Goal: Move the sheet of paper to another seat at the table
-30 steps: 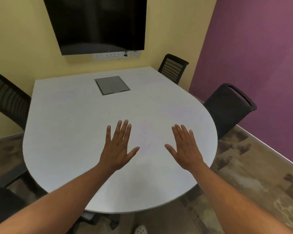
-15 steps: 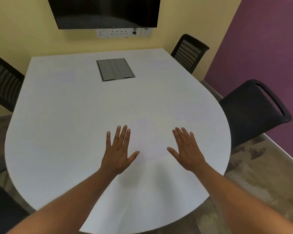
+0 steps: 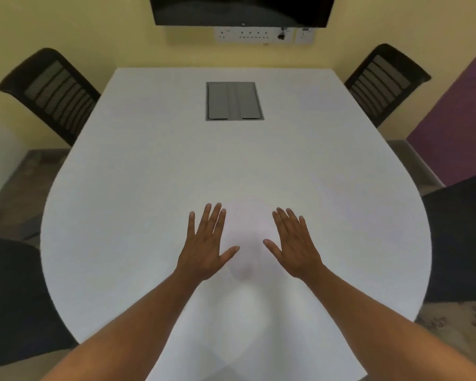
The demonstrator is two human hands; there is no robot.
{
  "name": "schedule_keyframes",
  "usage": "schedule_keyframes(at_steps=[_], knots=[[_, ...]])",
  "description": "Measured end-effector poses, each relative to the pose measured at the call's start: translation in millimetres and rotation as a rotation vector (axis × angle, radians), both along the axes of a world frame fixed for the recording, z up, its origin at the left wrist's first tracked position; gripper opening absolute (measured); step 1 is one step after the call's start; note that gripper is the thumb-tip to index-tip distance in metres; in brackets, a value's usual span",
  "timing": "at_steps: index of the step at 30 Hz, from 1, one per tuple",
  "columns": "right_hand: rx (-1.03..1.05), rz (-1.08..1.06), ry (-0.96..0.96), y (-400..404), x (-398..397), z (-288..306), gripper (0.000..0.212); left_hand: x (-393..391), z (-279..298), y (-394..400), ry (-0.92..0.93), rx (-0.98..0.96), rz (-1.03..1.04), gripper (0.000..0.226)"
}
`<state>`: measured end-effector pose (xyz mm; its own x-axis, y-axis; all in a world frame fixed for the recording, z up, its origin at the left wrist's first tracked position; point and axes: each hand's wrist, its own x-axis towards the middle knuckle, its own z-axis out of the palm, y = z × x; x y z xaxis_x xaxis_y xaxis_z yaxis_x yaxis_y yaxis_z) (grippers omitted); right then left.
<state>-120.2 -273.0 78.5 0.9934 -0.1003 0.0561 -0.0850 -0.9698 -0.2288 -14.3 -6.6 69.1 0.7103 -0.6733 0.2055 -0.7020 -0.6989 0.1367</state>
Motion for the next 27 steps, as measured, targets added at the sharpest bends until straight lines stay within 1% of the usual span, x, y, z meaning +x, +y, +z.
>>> schedule_keyframes(at_steps=[5, 8, 10, 14, 15, 16, 19, 20, 21, 23, 25, 27], knots=[[0.081, 0.033, 0.117, -28, 13, -36, 0.087, 0, -26, 2, 0.125, 0.069, 0.070, 0.100], [0.117, 0.094, 0.198, -36, 34, -55, 0.098, 1, -43, 7, 0.173, 0.132, 0.057, 0.104], [0.131, 0.123, 0.219, -39, 52, -64, 0.105, 4, -52, 10, 0.200, 0.158, 0.032, 0.107], [0.170, 0.085, 0.301, -40, 80, -74, 0.125, 14, -66, 13, 0.269, 0.225, 0.005, 0.112], [0.163, 0.088, 0.315, -41, 86, -76, 0.126, 16, -69, 12, 0.294, 0.248, 0.002, 0.113], [0.150, 0.097, 0.323, -43, 93, -78, 0.123, 18, -73, 12, 0.320, 0.267, 0.003, 0.114], [0.113, 0.129, 0.332, -52, 118, -84, 0.094, 23, -86, 8, 0.380, 0.298, 0.000, 0.114], [0.101, 0.134, 0.348, -55, 126, -86, 0.087, 24, -89, 8, 0.392, 0.310, -0.009, 0.114], [0.091, 0.137, 0.362, -59, 135, -87, 0.085, 26, -93, 7, 0.403, 0.321, -0.015, 0.114], [0.092, 0.134, 0.368, -64, 151, -89, 0.091, 31, -100, 6, 0.418, 0.333, -0.023, 0.114], [0.094, 0.147, 0.379, -69, 164, -95, 0.105, 36, -108, 8, 0.431, 0.313, -0.037, 0.117], [0.083, 0.159, 0.387, -73, 174, -100, 0.109, 43, -114, 8, 0.424, 0.327, -0.050, 0.118]])
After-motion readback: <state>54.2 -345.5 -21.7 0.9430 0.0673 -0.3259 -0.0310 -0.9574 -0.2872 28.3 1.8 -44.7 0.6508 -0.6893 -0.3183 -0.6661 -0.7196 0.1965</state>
